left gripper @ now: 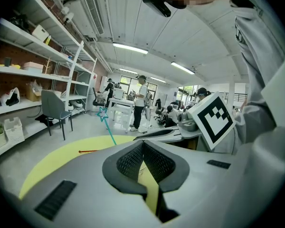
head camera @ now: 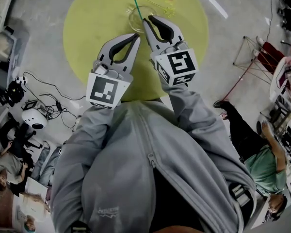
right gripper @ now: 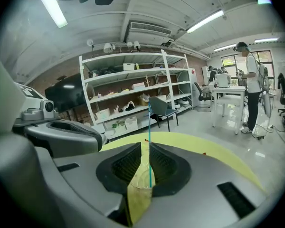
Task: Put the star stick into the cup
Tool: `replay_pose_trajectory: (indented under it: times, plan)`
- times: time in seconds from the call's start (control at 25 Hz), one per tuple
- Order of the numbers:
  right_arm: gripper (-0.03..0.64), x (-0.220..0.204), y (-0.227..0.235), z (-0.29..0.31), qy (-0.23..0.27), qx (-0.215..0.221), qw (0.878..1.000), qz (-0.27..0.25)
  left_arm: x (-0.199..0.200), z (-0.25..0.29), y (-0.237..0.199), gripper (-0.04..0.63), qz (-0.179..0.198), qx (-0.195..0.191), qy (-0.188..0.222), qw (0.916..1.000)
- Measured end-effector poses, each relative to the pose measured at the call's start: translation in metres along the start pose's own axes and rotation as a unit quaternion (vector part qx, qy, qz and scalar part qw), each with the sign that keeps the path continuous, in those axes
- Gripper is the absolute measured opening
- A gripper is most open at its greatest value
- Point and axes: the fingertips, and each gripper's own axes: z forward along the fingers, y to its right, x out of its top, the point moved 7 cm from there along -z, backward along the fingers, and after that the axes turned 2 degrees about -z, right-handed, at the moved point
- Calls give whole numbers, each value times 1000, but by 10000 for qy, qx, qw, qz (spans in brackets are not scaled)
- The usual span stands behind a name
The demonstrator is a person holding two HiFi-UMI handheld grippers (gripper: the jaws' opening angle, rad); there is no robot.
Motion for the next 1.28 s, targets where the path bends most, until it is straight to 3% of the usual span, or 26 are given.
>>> replay_pose_trajectory:
  times: [0.56,0.84,1.28]
  plan:
    - [41,35,-16,-83,344,-603,9976,-60,33,-49,38,17,91,162,340,9993]
    - [40,64,-36,-142,824,-757,9937,29,61,-85,69,17,125,223,569,9981]
    - [32,117,-76,-239,1555,-1052,9818,-296,107,-147,113,17,333,510,1117,9919]
